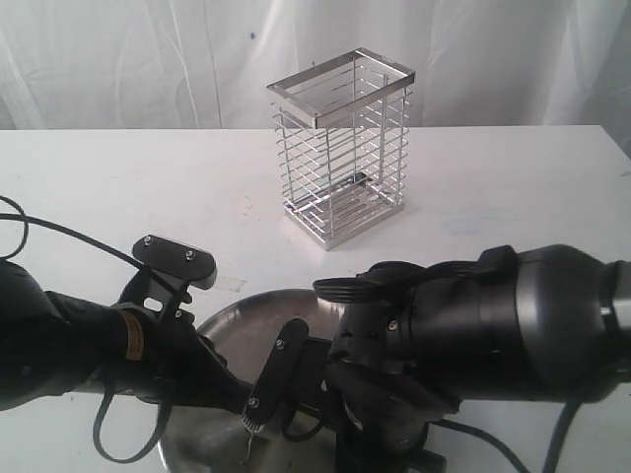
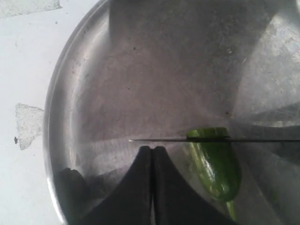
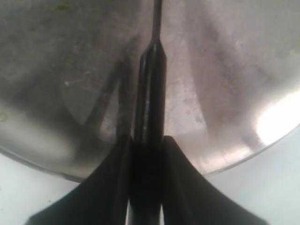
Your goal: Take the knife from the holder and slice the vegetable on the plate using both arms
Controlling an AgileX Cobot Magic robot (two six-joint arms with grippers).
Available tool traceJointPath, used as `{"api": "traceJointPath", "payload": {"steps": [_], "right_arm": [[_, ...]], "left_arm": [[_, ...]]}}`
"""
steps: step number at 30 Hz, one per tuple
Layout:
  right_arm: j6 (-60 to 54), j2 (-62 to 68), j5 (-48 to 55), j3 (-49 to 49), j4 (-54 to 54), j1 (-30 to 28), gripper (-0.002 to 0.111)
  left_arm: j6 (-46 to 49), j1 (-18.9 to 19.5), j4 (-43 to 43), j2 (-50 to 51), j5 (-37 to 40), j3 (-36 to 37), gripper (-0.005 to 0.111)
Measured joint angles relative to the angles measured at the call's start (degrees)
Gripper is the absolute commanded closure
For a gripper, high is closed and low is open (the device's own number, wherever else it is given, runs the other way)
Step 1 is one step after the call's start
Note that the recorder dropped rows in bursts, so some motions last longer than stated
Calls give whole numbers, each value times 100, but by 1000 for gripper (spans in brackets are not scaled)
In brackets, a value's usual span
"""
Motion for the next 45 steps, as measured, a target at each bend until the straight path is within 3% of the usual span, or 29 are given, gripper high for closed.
{"api": "traceJointPath", "payload": {"steps": [32, 45], "right_arm": [[-330, 651, 277, -447, -84, 0, 108], [-352, 674, 412, -457, -84, 0, 108]], "left_arm": [[25, 22, 99, 31, 304, 49, 107], [71, 33, 146, 246, -128, 70, 107]]}}
